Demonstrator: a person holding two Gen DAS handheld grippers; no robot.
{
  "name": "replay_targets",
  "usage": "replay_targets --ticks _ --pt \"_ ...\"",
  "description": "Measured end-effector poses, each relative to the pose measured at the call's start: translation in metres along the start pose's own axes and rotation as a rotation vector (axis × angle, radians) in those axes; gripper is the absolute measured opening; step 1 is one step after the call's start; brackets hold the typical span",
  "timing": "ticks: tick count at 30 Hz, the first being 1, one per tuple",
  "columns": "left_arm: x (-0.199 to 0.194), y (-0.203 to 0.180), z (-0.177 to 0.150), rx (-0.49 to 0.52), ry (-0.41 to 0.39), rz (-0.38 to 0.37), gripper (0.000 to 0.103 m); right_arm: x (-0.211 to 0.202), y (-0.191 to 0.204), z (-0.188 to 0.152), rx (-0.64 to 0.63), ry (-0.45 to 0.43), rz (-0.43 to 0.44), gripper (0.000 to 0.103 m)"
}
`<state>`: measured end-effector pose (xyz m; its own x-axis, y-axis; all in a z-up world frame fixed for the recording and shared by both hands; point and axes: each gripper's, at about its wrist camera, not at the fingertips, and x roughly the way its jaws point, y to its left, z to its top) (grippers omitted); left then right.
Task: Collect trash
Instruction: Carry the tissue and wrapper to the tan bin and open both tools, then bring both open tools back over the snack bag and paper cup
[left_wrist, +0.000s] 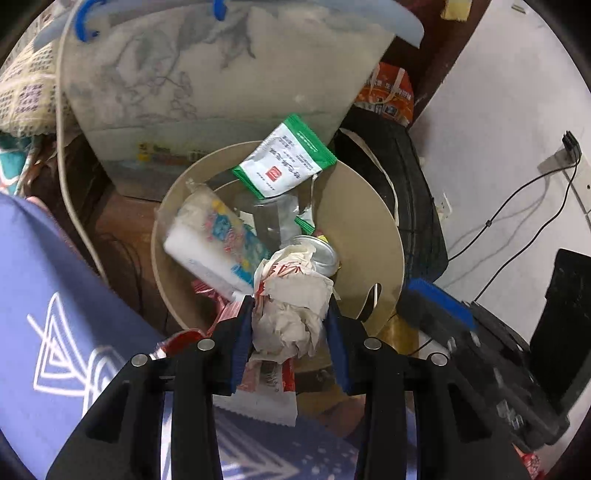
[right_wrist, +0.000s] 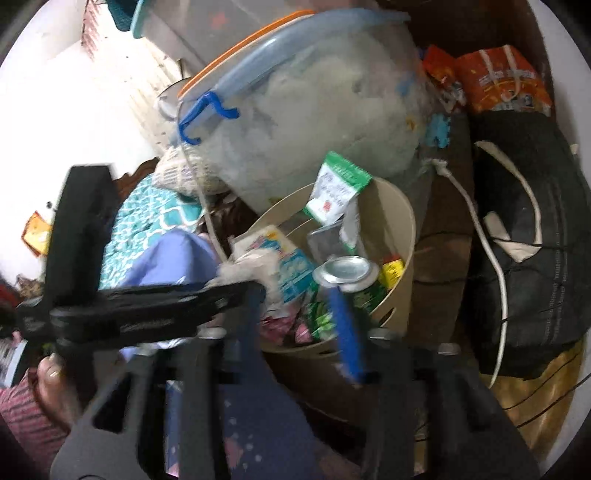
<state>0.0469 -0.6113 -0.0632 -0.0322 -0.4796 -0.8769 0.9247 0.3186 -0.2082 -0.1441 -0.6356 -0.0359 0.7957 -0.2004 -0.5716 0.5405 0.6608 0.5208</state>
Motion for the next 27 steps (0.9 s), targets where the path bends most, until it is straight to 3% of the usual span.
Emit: replay_targets --ticks 2,6,9,11,13,17,23,27 --pt "0.005 -0.002 0.004 0.009 0.013 0.004 0.035 -0.004 0.007 -0.003 -0.032 0.003 0.034 0.054" --pt "0.011 -0.003 0.017 0.008 0.03 -0.027 0.035 -0.013 0.018 -0.008 -0.111 -0.006 -0.029 0.054" --pt "0.001 -0.011 0.031 0.001 0.012 -0.071 0.047 -0.023 0.013 -0.009 -0.07 -0.024 -0.01 0.055" --pt "-0.007 -0.019 0.036 0.026 -0.007 -0.07 0.063 -0.028 0.013 -0.011 -0.061 -0.037 -0.013 0.055" --pt "-0.015 -0.028 0.037 0.053 -0.027 -0.059 0.072 -0.035 0.008 -0.011 -0.029 -0.046 0.008 0.055" --pt "-0.032 -0.033 0.034 0.059 -0.056 -0.057 0.074 -0.037 0.007 -0.016 0.007 -0.048 0.027 0.055" --pt "-0.105 0.005 -0.002 -0.011 -0.182 -0.079 0.074 -0.039 0.046 -0.016 -0.044 -0.027 0.078 0.055" --pt "-0.159 0.064 -0.066 -0.109 -0.26 -0.027 0.074 -0.029 0.095 -0.018 -0.108 0.005 0.15 0.055"
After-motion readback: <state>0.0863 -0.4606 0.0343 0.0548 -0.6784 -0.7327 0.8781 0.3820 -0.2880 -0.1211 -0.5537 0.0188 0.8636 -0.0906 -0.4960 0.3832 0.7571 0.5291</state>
